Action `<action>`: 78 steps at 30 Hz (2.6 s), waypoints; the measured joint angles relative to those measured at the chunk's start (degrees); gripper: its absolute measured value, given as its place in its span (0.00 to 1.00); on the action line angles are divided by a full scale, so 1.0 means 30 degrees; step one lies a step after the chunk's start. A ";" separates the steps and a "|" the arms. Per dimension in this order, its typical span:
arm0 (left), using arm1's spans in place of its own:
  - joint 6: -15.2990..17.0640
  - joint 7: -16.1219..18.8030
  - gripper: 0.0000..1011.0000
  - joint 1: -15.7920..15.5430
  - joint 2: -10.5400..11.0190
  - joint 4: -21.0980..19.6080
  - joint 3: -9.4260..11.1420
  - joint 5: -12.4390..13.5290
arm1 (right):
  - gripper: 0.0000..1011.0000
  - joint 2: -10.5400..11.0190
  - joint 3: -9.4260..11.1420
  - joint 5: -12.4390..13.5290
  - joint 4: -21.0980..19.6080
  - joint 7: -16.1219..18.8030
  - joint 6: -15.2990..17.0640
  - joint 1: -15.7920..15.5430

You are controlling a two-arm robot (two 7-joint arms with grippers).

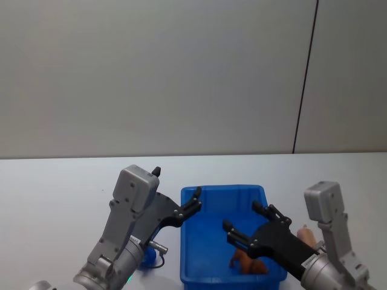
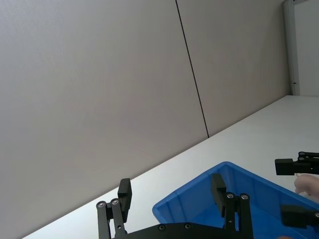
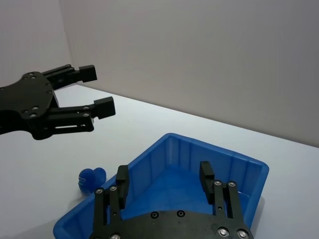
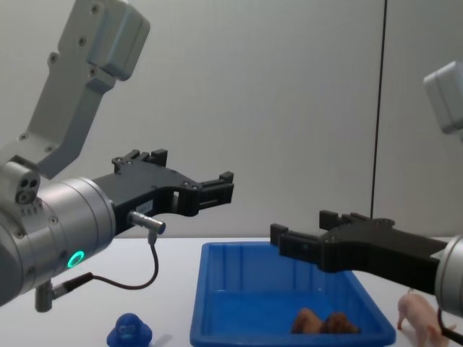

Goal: Pick up the two dolls from the table and place them into the box.

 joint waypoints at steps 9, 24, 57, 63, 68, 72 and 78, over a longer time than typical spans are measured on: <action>0.0000 0.0000 0.99 0.0000 0.0001 0.0000 0.0000 0.0001 | 0.99 -0.0052 -0.0063 -0.0442 0.0060 -0.1312 0.0234 -0.0084; 0.0000 0.0000 0.99 0.0000 0.0000 0.0000 0.0001 0.0000 | 0.99 0.0840 0.0411 -0.1065 -0.1791 -0.4759 0.0397 -0.1527; 0.0001 0.0000 0.99 0.0000 0.0000 -0.0001 0.0000 0.0000 | 0.99 0.1386 0.1154 -0.0893 -0.0791 -0.7562 0.0812 -0.2697; 0.0000 0.0000 0.99 0.0000 0.0000 -0.0001 0.0001 0.0000 | 0.99 0.1288 0.1188 -0.0846 -0.0153 -0.7405 0.0711 -0.2521; 0.0000 0.0000 0.99 0.0000 0.0000 0.0000 0.0000 0.0001 | 0.97 0.1161 0.1203 -0.0757 0.0632 -0.6915 0.0497 -0.2250; 0.0000 0.0000 0.99 0.0001 0.0000 0.0000 0.0001 0.0000 | 0.90 0.1091 0.1208 -0.0690 0.1024 -0.6629 0.0448 -0.2100; 0.0000 -0.0001 0.99 0.0001 0.0000 -0.0001 0.0000 0.0001 | 0.73 0.0962 0.1209 -0.0535 0.1679 -0.6132 0.0458 -0.1841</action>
